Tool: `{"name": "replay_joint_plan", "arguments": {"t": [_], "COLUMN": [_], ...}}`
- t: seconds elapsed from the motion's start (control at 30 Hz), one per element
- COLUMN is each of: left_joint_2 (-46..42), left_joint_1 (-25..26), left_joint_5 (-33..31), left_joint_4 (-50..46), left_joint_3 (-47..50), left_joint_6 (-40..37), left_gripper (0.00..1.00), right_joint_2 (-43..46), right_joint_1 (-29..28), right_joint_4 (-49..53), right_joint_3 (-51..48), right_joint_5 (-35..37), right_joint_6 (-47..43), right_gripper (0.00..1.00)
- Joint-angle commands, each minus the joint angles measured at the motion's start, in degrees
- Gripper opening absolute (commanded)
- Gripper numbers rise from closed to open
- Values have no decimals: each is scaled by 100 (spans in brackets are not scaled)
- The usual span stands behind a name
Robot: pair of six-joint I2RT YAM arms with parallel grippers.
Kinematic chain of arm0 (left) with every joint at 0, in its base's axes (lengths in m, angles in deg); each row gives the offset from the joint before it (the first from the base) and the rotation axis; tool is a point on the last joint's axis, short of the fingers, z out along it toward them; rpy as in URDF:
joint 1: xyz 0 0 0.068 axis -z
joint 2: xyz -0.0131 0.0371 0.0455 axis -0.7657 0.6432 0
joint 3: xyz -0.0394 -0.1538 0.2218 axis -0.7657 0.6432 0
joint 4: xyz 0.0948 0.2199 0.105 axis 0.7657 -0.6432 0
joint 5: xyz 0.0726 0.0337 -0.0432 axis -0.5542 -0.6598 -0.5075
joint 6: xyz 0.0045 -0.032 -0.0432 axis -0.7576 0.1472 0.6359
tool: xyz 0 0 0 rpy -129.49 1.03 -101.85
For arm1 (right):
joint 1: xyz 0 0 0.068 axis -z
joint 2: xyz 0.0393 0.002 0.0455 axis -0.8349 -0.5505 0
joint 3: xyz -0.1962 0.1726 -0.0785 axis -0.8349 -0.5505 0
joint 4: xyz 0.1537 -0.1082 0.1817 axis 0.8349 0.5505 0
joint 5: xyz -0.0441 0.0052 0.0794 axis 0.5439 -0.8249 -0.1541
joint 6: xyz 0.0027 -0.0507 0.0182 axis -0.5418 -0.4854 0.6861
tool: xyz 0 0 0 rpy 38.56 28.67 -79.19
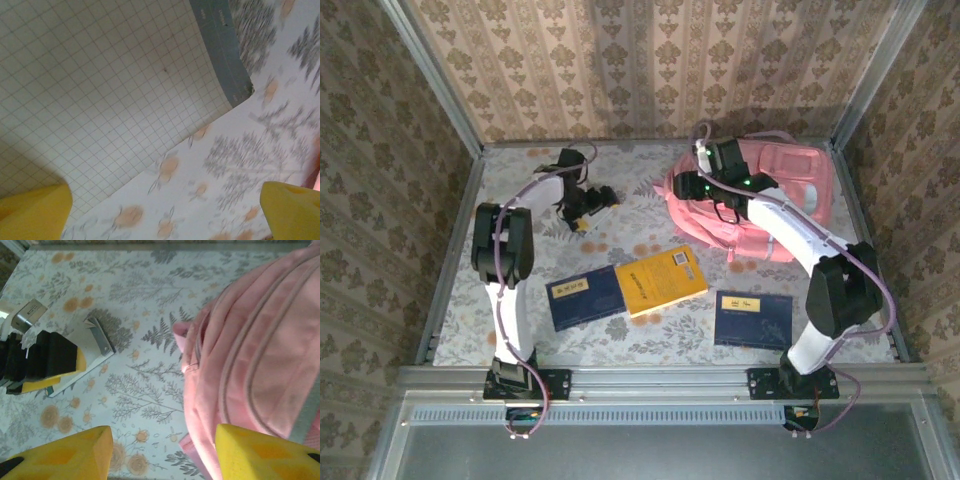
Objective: Pack the student bag
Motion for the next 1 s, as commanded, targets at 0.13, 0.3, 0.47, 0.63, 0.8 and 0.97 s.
{"name": "replay_joint_plan", "arguments": {"t": [0.13,0.3,0.47,0.63,0.8,0.97], "left_joint_2": [-1041,-1876,-2444,-2361,-1867,-1539], "left_joint_1": [29,-119,-608,-1160,-1292,-1281], "left_joint_5": [107,234,80,414,651,845], "left_joint_4": [-627,-596,-282,355,769,1146], "left_joint_3": [947,1287,1905,2466,2471,2478], "left_joint_6": [-609,-754,-320,105,255,427], "left_gripper": [100,100,100,100,98,96], "right_joint_2": [-647,-1409,-2241,-3356,-3982,-4556], "right_joint_1": [-376,-644,-988,-1048,-1057,-1056], "right_joint_4": [-91,-2,252,1101,1507,2007], "right_joint_3": [621,1092,1854,3193,3907,4656], "right_joint_5": [-796,-1391,-1426,-1739,-1634,-1598], "right_joint_6": [162,425,469,956,1074,1068], "right_gripper": [57,54,53,54,56,57]}}
